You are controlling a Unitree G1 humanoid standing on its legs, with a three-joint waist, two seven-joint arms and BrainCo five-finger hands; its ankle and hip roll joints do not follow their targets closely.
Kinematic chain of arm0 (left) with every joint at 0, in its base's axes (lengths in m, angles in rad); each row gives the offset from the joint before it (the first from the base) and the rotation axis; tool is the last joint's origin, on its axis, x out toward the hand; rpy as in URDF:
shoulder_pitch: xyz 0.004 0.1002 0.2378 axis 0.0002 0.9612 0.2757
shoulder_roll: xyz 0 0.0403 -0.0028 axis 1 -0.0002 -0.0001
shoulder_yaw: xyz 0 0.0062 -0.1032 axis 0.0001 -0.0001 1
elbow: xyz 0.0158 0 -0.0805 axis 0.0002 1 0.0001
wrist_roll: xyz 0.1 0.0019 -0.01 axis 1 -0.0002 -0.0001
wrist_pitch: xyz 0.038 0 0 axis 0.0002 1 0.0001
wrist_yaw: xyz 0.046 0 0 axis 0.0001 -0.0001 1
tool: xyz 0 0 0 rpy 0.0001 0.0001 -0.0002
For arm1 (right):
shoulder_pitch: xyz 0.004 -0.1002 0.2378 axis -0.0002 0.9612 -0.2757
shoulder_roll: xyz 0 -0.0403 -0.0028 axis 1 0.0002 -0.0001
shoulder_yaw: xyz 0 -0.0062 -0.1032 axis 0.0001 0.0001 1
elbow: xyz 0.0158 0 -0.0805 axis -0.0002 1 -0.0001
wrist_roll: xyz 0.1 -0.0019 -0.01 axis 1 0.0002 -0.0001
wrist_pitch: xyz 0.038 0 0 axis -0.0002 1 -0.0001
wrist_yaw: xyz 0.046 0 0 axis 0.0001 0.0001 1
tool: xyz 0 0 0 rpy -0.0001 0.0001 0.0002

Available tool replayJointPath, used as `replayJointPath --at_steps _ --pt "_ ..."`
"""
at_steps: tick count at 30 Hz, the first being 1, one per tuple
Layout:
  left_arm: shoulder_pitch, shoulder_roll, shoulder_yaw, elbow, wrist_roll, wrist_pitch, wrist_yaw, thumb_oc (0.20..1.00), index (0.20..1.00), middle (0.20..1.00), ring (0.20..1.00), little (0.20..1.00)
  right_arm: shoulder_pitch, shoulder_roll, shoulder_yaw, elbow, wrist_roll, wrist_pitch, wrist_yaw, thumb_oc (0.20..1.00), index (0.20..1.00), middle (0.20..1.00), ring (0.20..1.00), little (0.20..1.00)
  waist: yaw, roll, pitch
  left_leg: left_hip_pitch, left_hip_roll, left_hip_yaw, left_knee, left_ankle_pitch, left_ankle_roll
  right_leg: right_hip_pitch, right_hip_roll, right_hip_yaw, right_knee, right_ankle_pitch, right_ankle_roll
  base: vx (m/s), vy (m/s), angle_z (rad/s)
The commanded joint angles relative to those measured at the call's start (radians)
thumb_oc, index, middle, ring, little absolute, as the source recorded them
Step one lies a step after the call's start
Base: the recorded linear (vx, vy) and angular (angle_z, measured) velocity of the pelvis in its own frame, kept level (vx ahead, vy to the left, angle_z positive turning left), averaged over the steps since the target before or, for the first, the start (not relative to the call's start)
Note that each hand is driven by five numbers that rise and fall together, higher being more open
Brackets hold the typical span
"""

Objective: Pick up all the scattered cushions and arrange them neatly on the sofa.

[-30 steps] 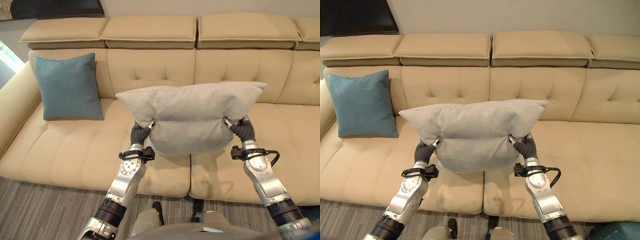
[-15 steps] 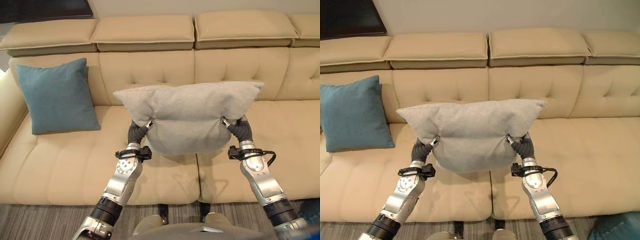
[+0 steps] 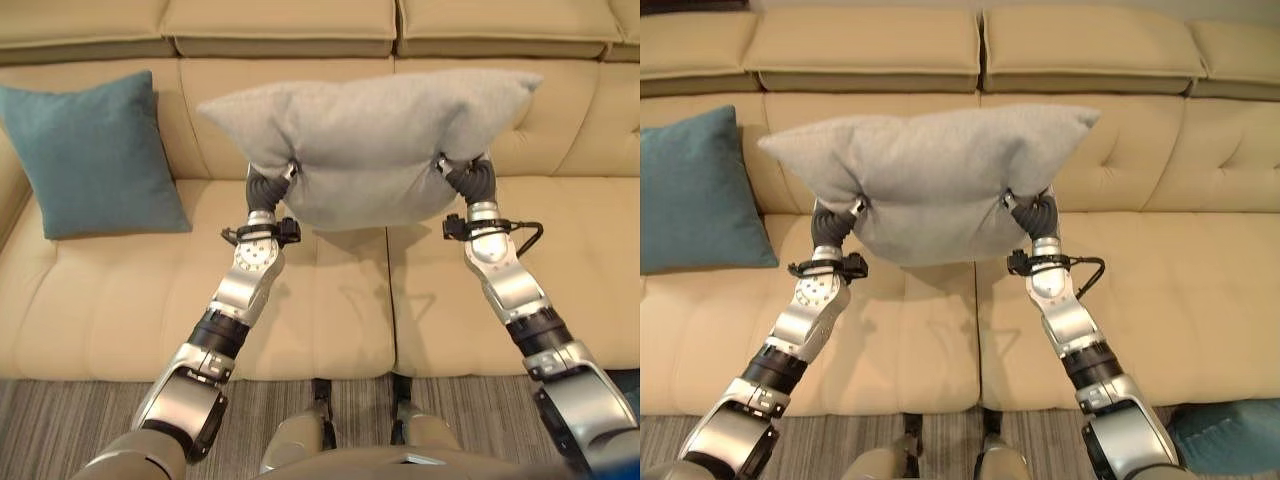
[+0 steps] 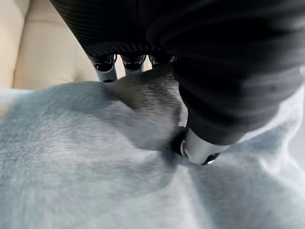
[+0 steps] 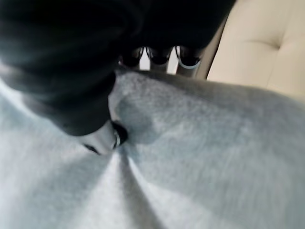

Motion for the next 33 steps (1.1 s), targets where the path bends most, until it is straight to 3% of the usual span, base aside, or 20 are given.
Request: replayJointPath --at_steps 1,10,24,26,27,28,29,30,33 --pt "-0.101 0.007 -0.077 -0.099 0.038 -0.124 -0.001 0.2 0.2 0.2 0.2 0.2 -0.093 0.0 0.033 -0.132 -0.042 -0.081 -0.039 0.2 0.2 0.2 0.2 0.2 0.002 0.008 -0.027 0.057 0.01 -0.005 0.005 -0.106 -0.085 0.07 -0.011 -0.001 0.039 -0.114 0.074 -0.01 -0.003 0.21" --pt "-0.329 0.088 -0.147 0.104 0.026 -0.123 -0.009 0.2 0.2 0.2 0.2 0.2 -0.317 -0.103 0.101 0.082 0.003 -0.078 -0.063 0.2 0.2 0.2 0.2 0.2 -0.009 0.026 -0.019 -0.089 0.005 -0.014 0.005 -0.066 -0.108 -0.075 -0.012 0.009 0.026 -0.071 0.085 -0.01 0.008 -0.02" --pt "-0.334 0.05 -0.151 0.154 0.013 -0.113 -0.025 0.2 0.2 0.2 0.2 0.2 -0.345 -0.127 0.116 0.149 -0.019 -0.067 -0.065 0.2 0.2 0.2 0.2 0.2 -0.02 0.028 0.013 -0.2 0.002 -0.013 0.005 -0.04 -0.124 -0.195 -0.013 0.013 0.027 -0.045 0.088 -0.02 -0.004 -0.01" --pt "-0.351 0.066 -0.161 0.193 0.027 -0.1 -0.034 0.903 0.903 0.903 0.903 0.903 -0.384 -0.163 0.154 0.177 -0.056 -0.059 -0.061 0.2 0.2 0.2 0.2 0.2 -0.018 0.025 0.012 -0.217 0.004 -0.014 0.005 -0.034 -0.126 -0.211 -0.014 0.011 0.026 -0.041 0.091 0.0 0.0 0.0" --pt "-0.352 0.066 -0.161 0.194 0.027 -0.1 -0.034 0.903 0.903 0.903 0.903 0.903 -0.386 -0.163 0.155 0.179 -0.056 -0.06 -0.061 0.2 0.2 0.2 0.2 0.2 -0.018 0.026 0.013 -0.218 0.004 -0.014 0.005 -0.034 -0.126 -0.212 -0.014 0.011 0.026 -0.04 0.091 0.0 0.0 0.0" --pt "-0.362 0.077 -0.168 0.206 0.033 -0.096 -0.039 1.0 1.0 1.0 1.0 1.0 -0.401 -0.18 0.174 0.19 -0.072 -0.055 -0.057 0.2 0.2 0.2 0.2 0.2 -0.017 0.025 0.013 -0.222 0.003 -0.015 0.005 -0.032 -0.126 -0.214 -0.014 0.01 0.025 -0.038 0.091 0.0 0.0 0.0" --pt "-0.383 0.099 -0.179 0.225 0.04 -0.091 -0.05 1.0 1.0 1.0 1.0 1.0 -0.43 -0.206 0.203 0.208 -0.092 -0.048 -0.05 0.401 0.401 0.401 0.401 0.401 -0.015 0.024 0.012 -0.226 0.003 -0.016 0.005 -0.03 -0.127 -0.218 -0.015 0.007 0.023 -0.036 0.093 0.0 0.0 0.0" --pt "-0.409 0.132 -0.193 0.251 0.033 -0.087 -0.062 1.0 1.0 1.0 1.0 1.0 -0.465 -0.237 0.243 0.235 -0.102 -0.039 -0.042 1.0 1.0 1.0 1.0 1.0 -0.011 0.024 0.012 -0.232 0.002 -0.018 0.005 -0.028 -0.128 -0.222 -0.015 0.004 0.021 -0.033 0.095 0.0 0.0 0.0" --pt "-0.441 0.187 -0.207 0.284 0.037 -0.076 -0.071 1.0 1.0 1.0 1.0 1.0 -0.511 -0.271 0.303 0.282 -0.121 -0.018 -0.027 1.0 1.0 1.0 1.0 1.0 -0.003 0.025 0.012 -0.232 0.004 -0.024 0.005 -0.025 -0.129 -0.224 -0.015 0.0 0.02 -0.031 0.096 0.0 -0.001 -0.01"
